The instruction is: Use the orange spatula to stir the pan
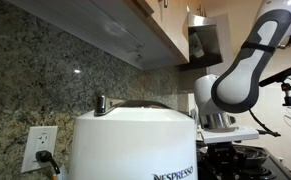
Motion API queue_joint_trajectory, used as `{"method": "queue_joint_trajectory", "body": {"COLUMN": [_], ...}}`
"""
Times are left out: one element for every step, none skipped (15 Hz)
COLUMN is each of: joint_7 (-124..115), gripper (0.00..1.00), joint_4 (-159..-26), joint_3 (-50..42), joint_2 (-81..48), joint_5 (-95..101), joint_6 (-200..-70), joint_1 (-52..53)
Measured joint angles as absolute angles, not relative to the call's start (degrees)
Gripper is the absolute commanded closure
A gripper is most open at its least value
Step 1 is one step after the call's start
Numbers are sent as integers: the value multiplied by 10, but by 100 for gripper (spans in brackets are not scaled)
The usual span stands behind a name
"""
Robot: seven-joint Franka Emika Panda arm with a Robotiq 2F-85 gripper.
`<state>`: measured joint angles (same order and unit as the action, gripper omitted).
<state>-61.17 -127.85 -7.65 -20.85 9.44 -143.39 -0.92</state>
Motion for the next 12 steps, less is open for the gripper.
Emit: {"method": "queue_joint_trajectory", "body": {"joint_7": [-611, -611, -611, -611, -613, -619, -632, -649, -673, -703, -722, -727], "gripper": [29, 23, 16, 7, 2, 0, 0, 0, 0, 0, 0, 0], "joint_4": [-1274, -1270, -1266, -1263, -1261, -1259, -1258, -1258, -1261, -1269, -1279, -1289], "joint_3": [-79, -82, -87, -92, -98, -105, -112, -120, -128, -135, -138, -139], "joint_2": [-214, -218, -221, -223, -224, -223, -219, -211, -198, -176, -154, -135], "joint_5": [95, 96, 97, 98, 101, 103, 109, 119, 136, 156, 167, 170], "joint_6": [-1432, -1429, -1426, -1425, -1424, -1424, -1424, -1424, -1425, -1425, -1425, -1425], "joint_1": [-9, -7, -4, 0, 4, 10, 17, 27, 37, 48, 56, 60]}}
